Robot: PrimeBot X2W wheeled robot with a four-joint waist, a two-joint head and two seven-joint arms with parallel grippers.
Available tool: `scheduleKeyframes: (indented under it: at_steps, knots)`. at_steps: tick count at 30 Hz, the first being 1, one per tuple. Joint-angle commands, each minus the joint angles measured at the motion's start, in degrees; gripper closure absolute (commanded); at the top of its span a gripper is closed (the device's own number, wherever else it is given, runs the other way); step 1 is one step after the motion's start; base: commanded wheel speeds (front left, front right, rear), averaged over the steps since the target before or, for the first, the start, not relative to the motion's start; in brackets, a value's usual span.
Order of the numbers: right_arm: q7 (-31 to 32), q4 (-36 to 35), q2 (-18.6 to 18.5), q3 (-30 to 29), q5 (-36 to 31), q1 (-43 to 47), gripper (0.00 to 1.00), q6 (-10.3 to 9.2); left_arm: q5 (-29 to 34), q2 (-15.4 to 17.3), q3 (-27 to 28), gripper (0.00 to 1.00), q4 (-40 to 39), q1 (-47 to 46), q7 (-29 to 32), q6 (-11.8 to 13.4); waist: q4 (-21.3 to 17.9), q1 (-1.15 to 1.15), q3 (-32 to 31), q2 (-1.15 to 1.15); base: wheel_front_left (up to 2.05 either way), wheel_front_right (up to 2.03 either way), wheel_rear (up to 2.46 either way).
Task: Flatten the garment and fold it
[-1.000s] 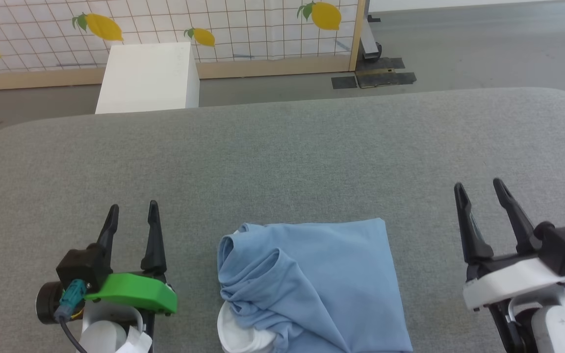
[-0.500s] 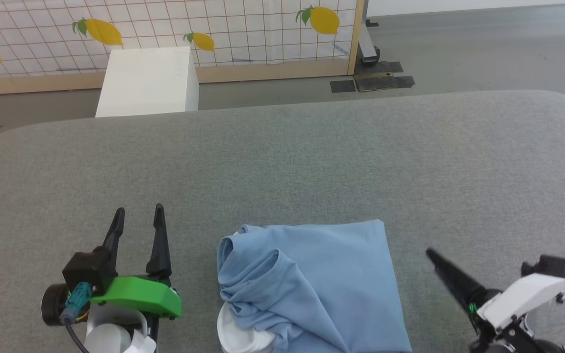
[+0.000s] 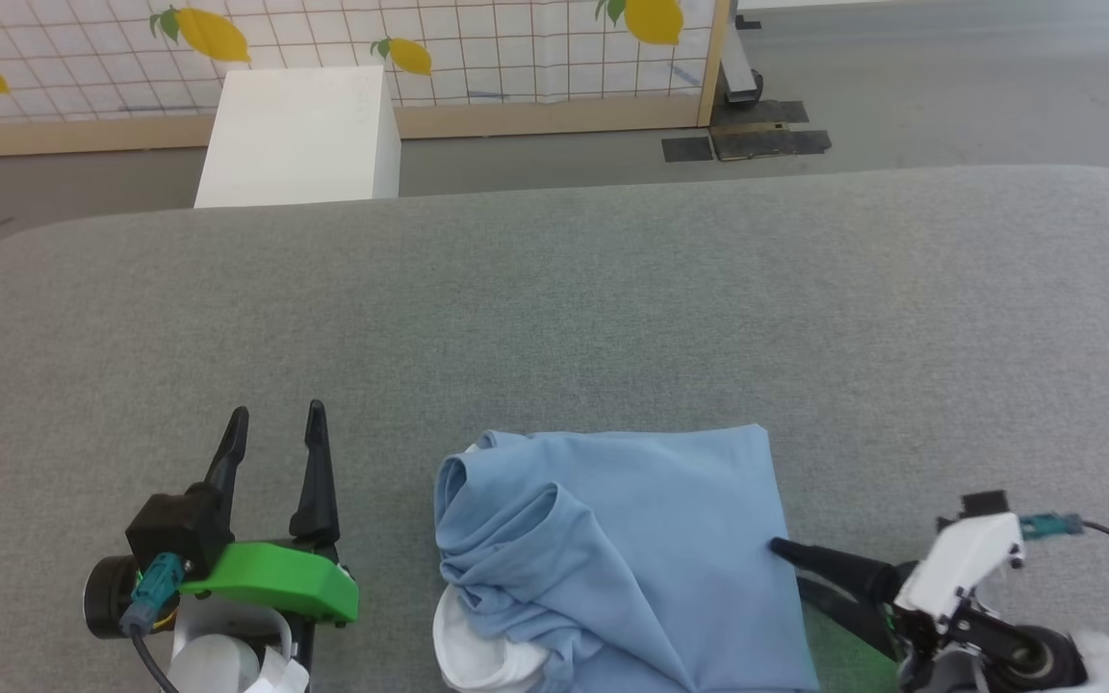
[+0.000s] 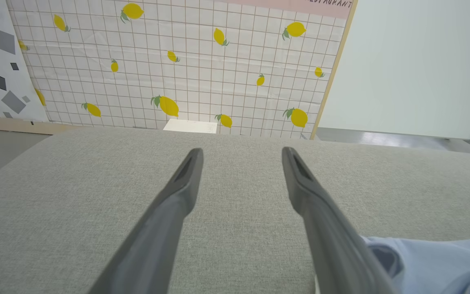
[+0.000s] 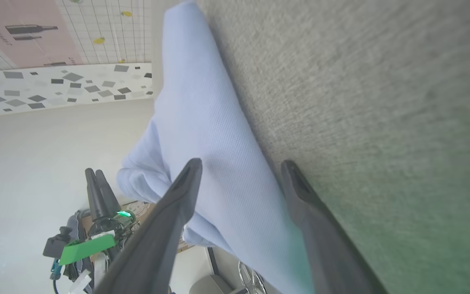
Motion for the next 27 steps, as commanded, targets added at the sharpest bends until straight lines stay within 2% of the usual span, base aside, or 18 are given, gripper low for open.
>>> scheduleKeyframes:
  at_steps: [1, 9, 10, 11, 12, 14, 18, 23, 27]
  knots:
    - [0.92, 1.49, 0.23, 1.22, -1.16, -1.74, 0.00, -0.08, -0.47, -0.14, -0.08, 0.00, -0.08, -0.28, -0.26, 0.26, 0.41, 0.00, 0.36, 0.00, 0.00, 0.00, 0.00]
    - [1.06, 5.22, 0.25, 10.62, -3.52, -5.97, 0.00, -0.08, -0.59, -0.14, -0.20, 0.00, 0.23, -0.98, -0.26, 0.15, 1.94, 0.00, 0.79, 0.00, 0.00, 0.00, 0.00]
    - [0.66, 5.35, 0.25, 11.67, -3.99, -6.22, 0.03, -0.08, -0.57, -0.14, -0.21, 0.00, 0.19, -0.96, -0.26, 0.14, 2.07, 0.00, 0.81, 0.00, 0.00, 0.00, 0.00]
    - [-0.01, 5.66, 0.25, 12.56, -4.95, -6.65, 0.42, -0.08, -0.54, -0.14, -0.18, 0.00, 0.09, -0.91, -0.26, 0.19, 2.20, 0.00, 0.82, 0.00, 0.00, 0.00, 0.00]
    - [-0.46, 5.71, 0.25, 13.26, -5.93, -7.04, 0.65, -0.08, -0.55, -0.14, -0.12, 0.00, -0.03, -0.87, -0.26, 0.23, 2.30, 0.00, 0.84, 0.00, 0.00, 0.00, 0.00]
    - [-1.38, 5.42, 0.25, 14.64, -8.95, -7.89, 1.00, -0.08, -0.55, -0.14, 0.01, 0.00, -0.31, -0.70, -0.26, 0.28, 2.41, 0.00, 0.89, 0.00, 0.00, 0.00, 0.00]
    - [-3.32, 1.65, -0.65, 17.15, -16.82, -9.41, 1.00, -0.08, -0.39, -0.14, 0.48, 0.00, -0.75, -0.33, -0.26, 0.34, 2.23, 0.00, 1.14, 0.00, 0.00, 0.00, 0.00]
    - [-6.90, -7.14, -7.43, 25.02, -33.58, -11.36, 1.00, -0.08, -0.22, -0.14, 0.92, 0.00, -1.71, -0.17, -0.26, 0.44, 0.51, 0.00, 1.88, 0.00, 0.00, 0.00, 0.00]
    - [-6.92, -11.46, -11.14, 27.90, -42.14, -14.42, 1.00, -0.08, 0.17, -0.14, 1.10, 0.00, -2.72, -0.38, -0.26, 0.35, -2.26, 0.00, 3.26, 0.00, 0.00, 0.00, 0.00]
